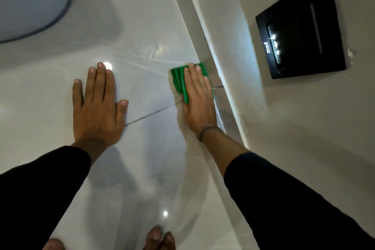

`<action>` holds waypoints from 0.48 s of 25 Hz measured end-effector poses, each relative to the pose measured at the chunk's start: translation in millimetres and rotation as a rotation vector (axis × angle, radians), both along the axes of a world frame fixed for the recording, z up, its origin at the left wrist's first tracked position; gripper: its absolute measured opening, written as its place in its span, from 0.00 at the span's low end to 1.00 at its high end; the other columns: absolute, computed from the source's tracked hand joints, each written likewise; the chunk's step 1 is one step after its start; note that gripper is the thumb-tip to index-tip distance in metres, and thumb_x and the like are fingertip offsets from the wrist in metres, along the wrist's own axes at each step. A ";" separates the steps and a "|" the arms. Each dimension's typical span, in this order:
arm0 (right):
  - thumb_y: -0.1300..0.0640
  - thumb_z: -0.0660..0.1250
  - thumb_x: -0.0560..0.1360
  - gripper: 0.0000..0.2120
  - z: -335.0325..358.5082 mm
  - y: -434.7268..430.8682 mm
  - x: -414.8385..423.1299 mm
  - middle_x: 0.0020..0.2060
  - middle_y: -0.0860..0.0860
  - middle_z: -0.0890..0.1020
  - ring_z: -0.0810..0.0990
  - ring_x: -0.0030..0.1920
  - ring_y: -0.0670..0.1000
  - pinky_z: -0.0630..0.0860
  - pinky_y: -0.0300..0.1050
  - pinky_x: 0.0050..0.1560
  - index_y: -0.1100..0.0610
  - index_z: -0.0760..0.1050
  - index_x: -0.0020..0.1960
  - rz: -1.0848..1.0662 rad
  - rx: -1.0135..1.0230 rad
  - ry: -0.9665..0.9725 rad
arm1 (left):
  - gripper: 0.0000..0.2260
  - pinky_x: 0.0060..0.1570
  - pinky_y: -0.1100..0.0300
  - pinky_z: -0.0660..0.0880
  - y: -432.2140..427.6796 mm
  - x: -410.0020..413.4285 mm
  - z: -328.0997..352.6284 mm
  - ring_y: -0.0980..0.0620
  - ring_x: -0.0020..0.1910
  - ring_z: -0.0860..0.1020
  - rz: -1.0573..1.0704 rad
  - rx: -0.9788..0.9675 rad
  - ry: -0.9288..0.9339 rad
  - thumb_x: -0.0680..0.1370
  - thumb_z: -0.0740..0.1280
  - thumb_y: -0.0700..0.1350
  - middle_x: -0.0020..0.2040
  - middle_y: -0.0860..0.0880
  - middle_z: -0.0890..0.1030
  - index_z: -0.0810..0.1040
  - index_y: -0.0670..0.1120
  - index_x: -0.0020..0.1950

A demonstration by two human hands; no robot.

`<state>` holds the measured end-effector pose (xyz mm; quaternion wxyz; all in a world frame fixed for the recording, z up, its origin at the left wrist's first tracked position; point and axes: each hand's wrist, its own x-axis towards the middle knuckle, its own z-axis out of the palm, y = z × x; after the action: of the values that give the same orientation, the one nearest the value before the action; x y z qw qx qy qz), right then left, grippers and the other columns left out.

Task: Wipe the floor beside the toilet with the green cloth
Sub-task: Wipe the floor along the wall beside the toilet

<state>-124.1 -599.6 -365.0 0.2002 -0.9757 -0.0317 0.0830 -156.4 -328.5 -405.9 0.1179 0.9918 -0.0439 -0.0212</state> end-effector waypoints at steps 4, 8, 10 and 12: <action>0.58 0.55 0.80 0.32 0.9 -28.2 -59.8 0.83 0.57 0.58 0.50 0.84 0.55 0.49 0.58 0.83 0.61 0.56 0.83 0.008 -0.005 0.031 | 0.35 0.88 0.37 0.46 0.9 0.7 0.3 0.37 0.91 0.52 -0.007 0.003 -0.001 0.87 0.51 0.56 0.91 0.38 0.53 0.51 0.39 0.90; 0.53 0.56 0.85 0.29 -4.2 -47.8 -126.7 0.83 0.57 0.58 0.52 0.84 0.57 0.49 0.58 0.83 0.60 0.55 0.83 -0.039 -0.059 0.033 | 0.35 0.88 0.36 0.47 2.7 0.4 -0.1 0.37 0.91 0.52 -0.009 0.000 0.001 0.87 0.51 0.56 0.91 0.38 0.53 0.51 0.39 0.90; 0.52 0.57 0.84 0.30 -4.6 -61.3 -166.0 0.84 0.55 0.54 0.52 0.84 0.56 0.46 0.55 0.84 0.58 0.53 0.84 -0.070 -0.088 0.050 | 0.35 0.88 0.36 0.47 1.7 -0.2 -0.2 0.37 0.91 0.52 -0.011 -0.009 0.004 0.87 0.52 0.55 0.91 0.38 0.53 0.52 0.38 0.90; 0.54 0.58 0.82 0.34 -1.9 -73.8 -207.8 0.85 0.51 0.49 0.50 0.84 0.55 0.44 0.54 0.84 0.54 0.48 0.85 -0.092 -0.103 0.093 | 0.35 0.88 0.35 0.48 2.2 0.0 -0.6 0.37 0.91 0.52 -0.013 -0.005 -0.002 0.87 0.52 0.55 0.91 0.37 0.53 0.52 0.38 0.90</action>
<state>-331.9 -673.4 -366.9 0.1544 -0.9803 0.0268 0.1203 -156.5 -326.3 -406.5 0.1203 0.9912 -0.0505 -0.0210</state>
